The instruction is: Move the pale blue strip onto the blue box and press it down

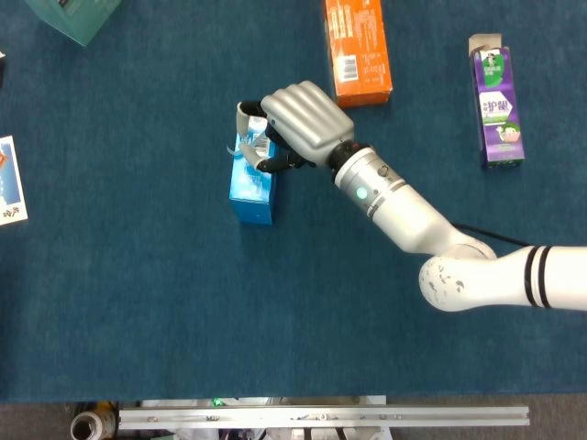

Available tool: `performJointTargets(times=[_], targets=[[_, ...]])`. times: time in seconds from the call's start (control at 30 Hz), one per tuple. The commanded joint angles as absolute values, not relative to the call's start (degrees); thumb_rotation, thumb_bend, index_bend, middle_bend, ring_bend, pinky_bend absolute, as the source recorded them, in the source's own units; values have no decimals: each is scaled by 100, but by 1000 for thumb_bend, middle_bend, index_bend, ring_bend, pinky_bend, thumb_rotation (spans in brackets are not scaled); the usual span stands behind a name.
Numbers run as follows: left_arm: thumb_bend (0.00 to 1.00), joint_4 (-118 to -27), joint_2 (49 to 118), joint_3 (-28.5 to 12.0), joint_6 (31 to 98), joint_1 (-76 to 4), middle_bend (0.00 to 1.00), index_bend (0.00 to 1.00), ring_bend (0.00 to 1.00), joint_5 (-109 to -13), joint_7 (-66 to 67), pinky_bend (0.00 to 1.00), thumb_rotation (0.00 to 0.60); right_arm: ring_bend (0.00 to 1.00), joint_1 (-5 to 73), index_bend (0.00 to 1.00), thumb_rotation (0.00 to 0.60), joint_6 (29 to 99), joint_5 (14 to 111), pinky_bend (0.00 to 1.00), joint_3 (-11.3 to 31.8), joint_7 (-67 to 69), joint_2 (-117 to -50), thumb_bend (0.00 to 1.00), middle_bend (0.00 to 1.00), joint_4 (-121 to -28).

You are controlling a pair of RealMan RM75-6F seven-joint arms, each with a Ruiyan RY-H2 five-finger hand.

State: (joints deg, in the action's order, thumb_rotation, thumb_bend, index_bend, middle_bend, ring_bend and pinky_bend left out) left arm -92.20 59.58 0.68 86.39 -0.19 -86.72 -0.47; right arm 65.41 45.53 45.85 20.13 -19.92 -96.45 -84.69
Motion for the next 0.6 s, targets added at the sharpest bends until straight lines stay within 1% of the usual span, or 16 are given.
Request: performJointTargets(times=[0.03,0.6], targets=[[493,-9221,5958,67,8635,-24,511,178,480,-8674,-41,531,600,1000,6541,447,350,4567,4583,1000,1968,-1999,-9596,434,1000,-8535],[493,-9223,5974,65,8619,-42,511,178,480,-8694,-16,531,600,1000,6363,447,350,4702,4865,1000,1702,-1838,-9228,435,1000,-9062]])
